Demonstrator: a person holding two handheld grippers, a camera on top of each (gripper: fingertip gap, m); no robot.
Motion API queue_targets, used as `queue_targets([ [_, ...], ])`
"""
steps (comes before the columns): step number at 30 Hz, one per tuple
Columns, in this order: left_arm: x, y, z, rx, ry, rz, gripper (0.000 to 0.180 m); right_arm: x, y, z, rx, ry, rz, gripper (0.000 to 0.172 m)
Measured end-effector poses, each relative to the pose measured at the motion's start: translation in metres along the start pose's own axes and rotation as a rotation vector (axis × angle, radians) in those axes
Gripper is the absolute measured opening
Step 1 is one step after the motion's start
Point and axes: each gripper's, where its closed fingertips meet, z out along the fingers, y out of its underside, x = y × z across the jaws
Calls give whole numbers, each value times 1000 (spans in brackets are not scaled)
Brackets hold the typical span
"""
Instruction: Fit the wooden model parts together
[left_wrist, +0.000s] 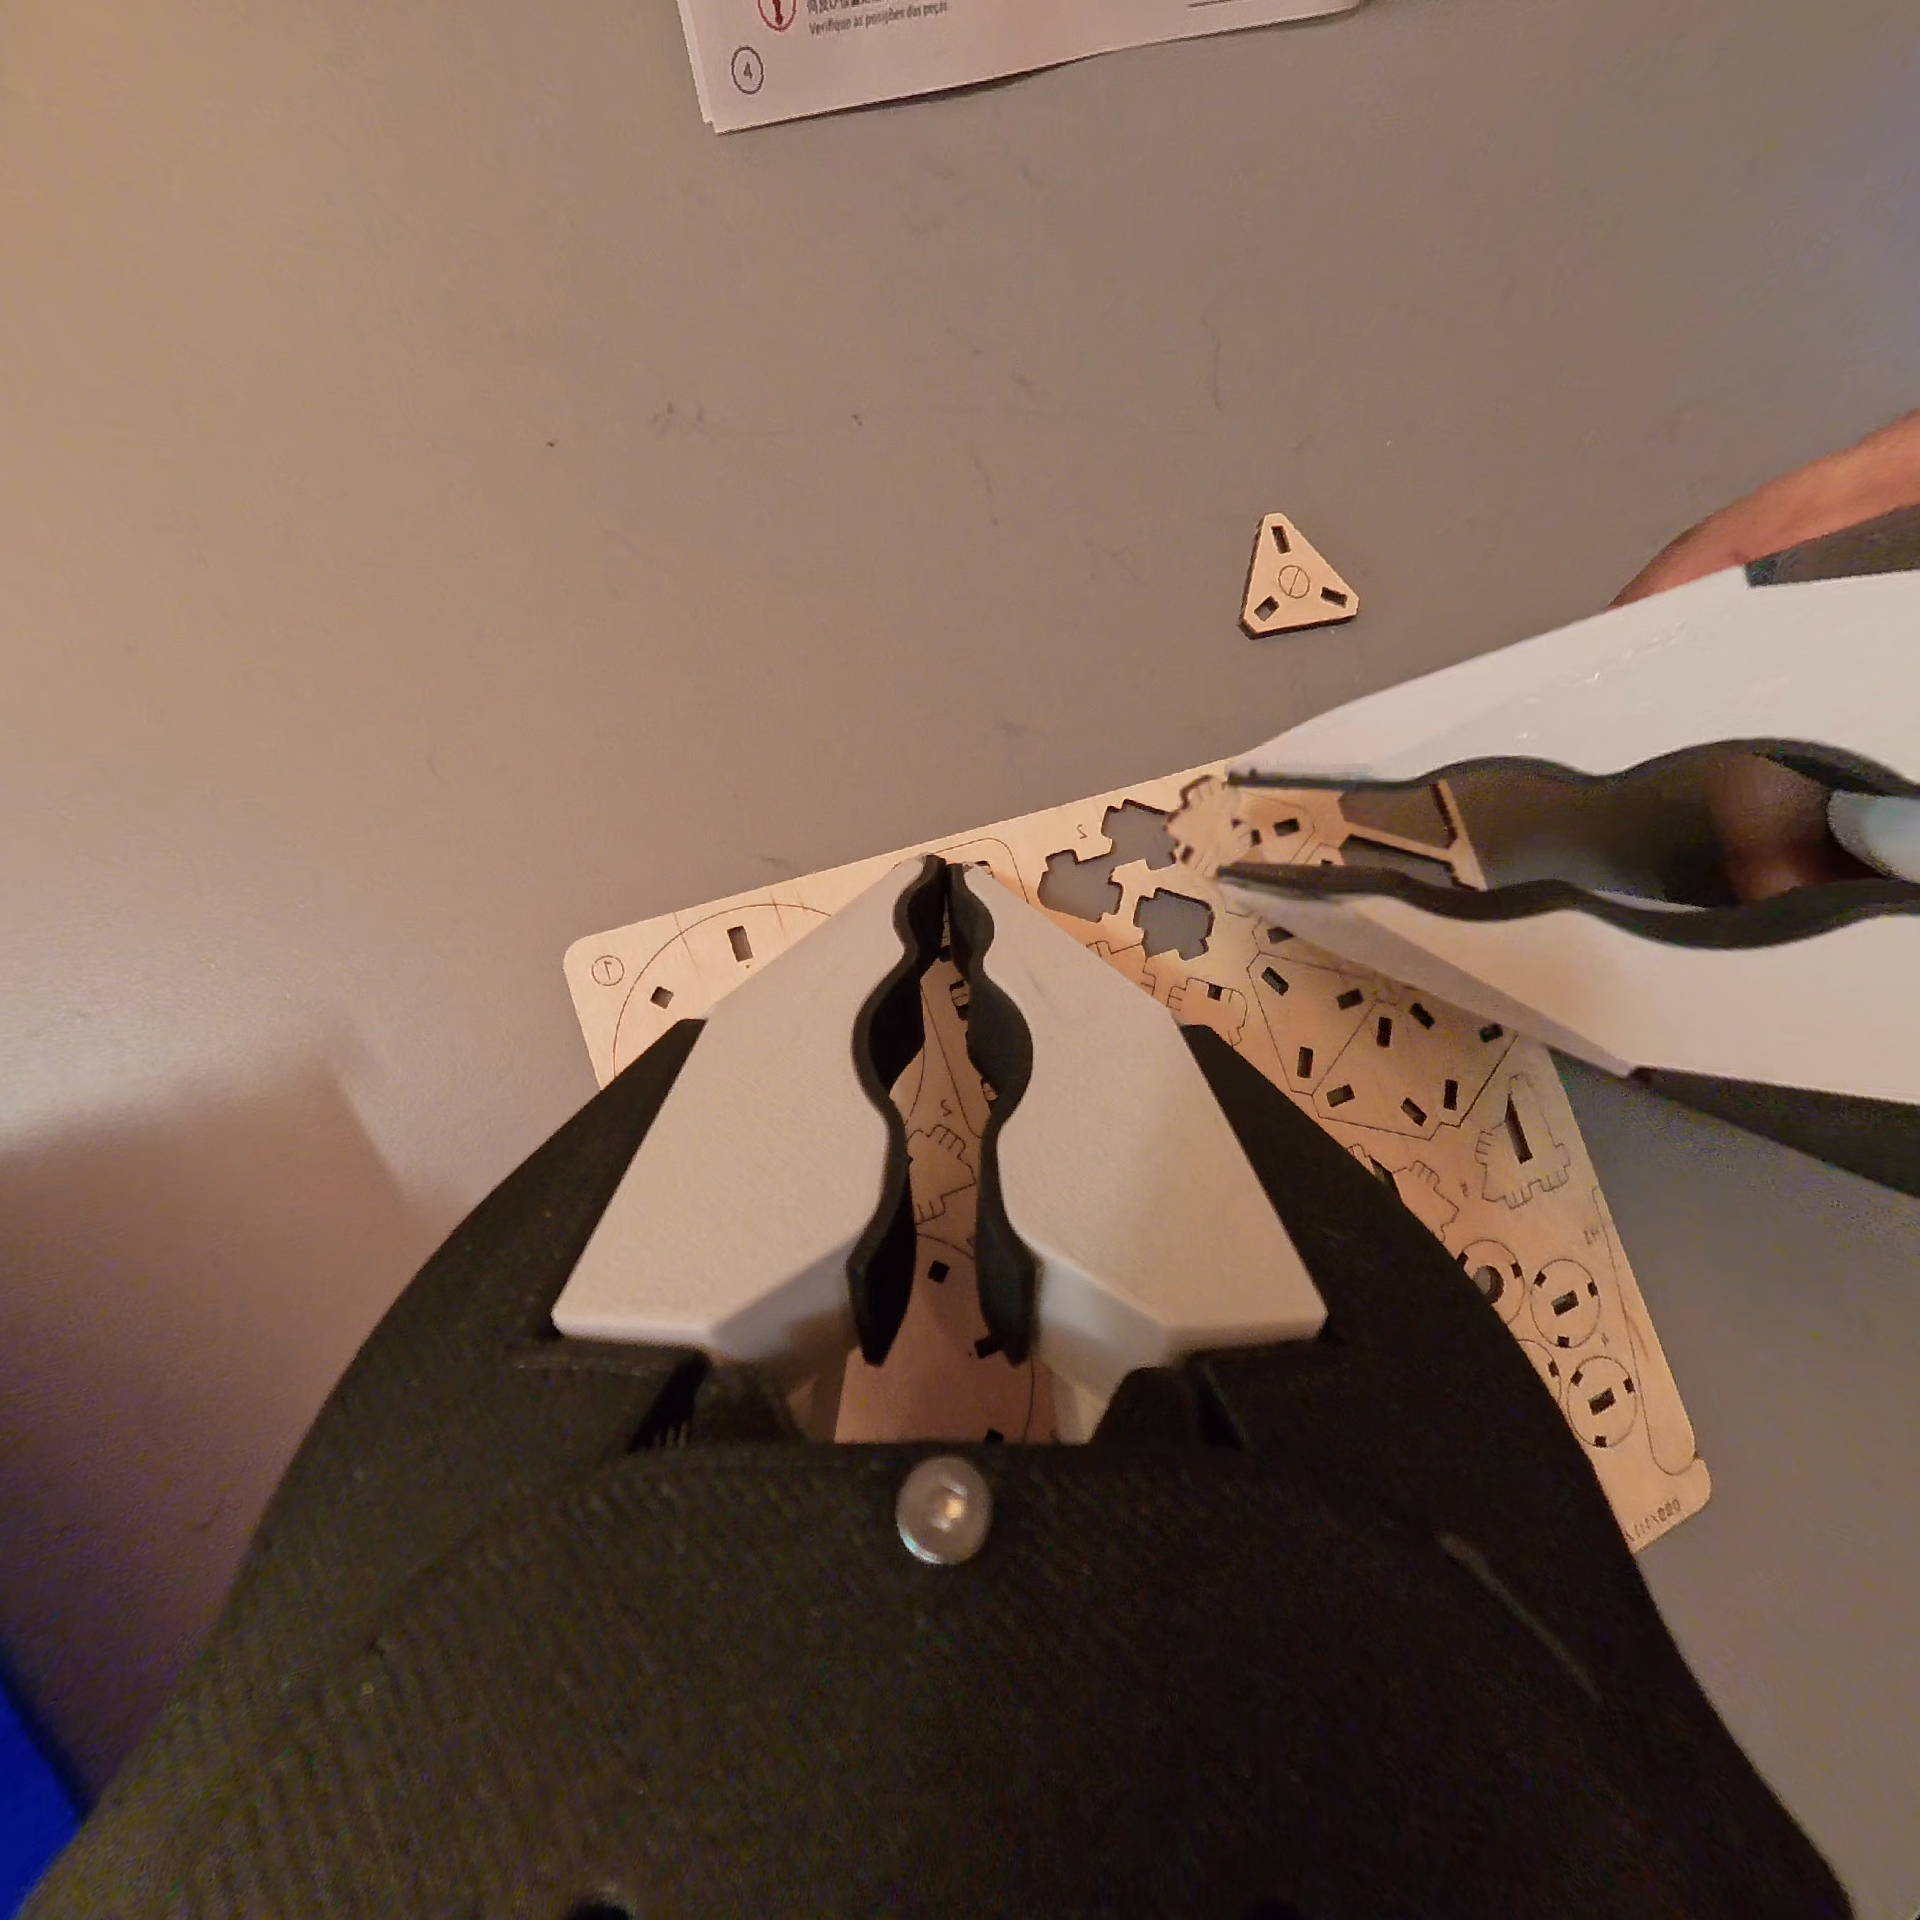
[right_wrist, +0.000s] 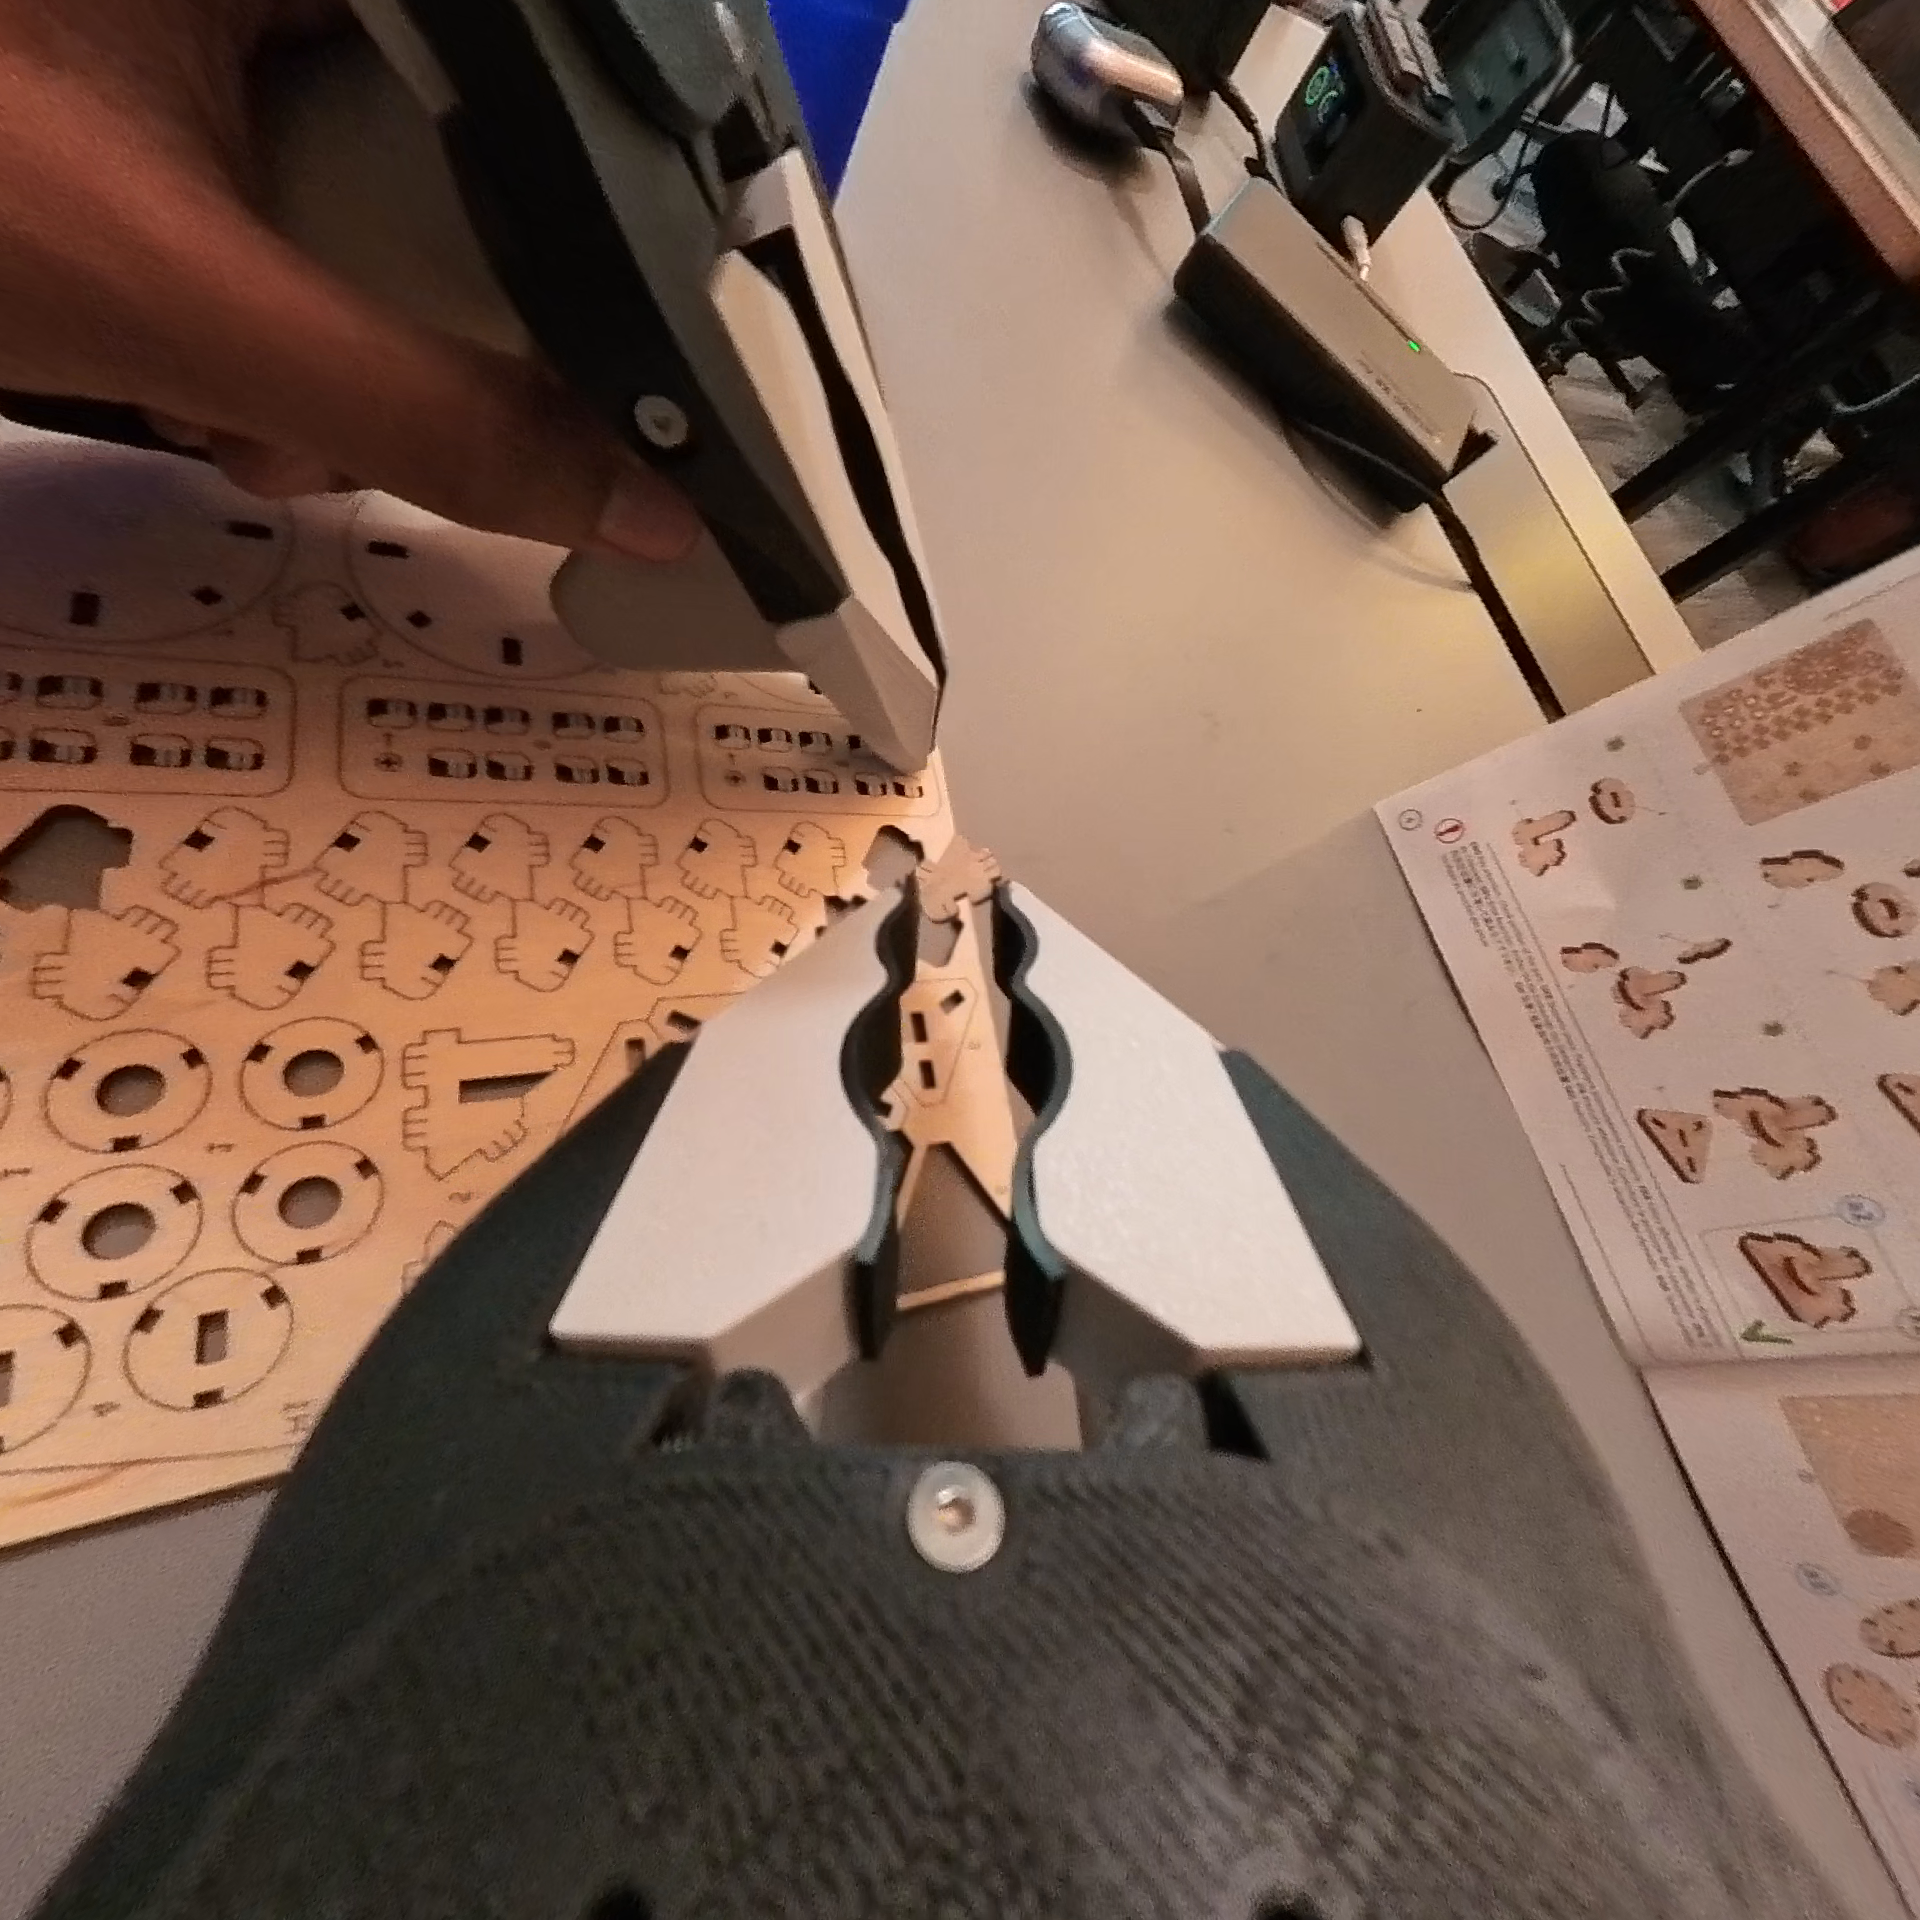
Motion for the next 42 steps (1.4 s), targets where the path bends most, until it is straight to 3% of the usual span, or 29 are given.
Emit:
queue_targets([
  [25,0,0,-1,-6,-8,10,0,7,5,0,-5,-4,62,12],
  [31,0,-2,-3,7,11,-20,8,6,2,0,13,-20,109,12],
  [35,12,-11,-8,71,107,-55,11,12,0,-1,32,5,134,12],
  [38,17,-24,-15,153,199,-159,21,32,-2,-7,54,122,132,12],
  [42,32,-48,-38,313,453,-314,27,39,-20,-19,158,185,89,12],
])
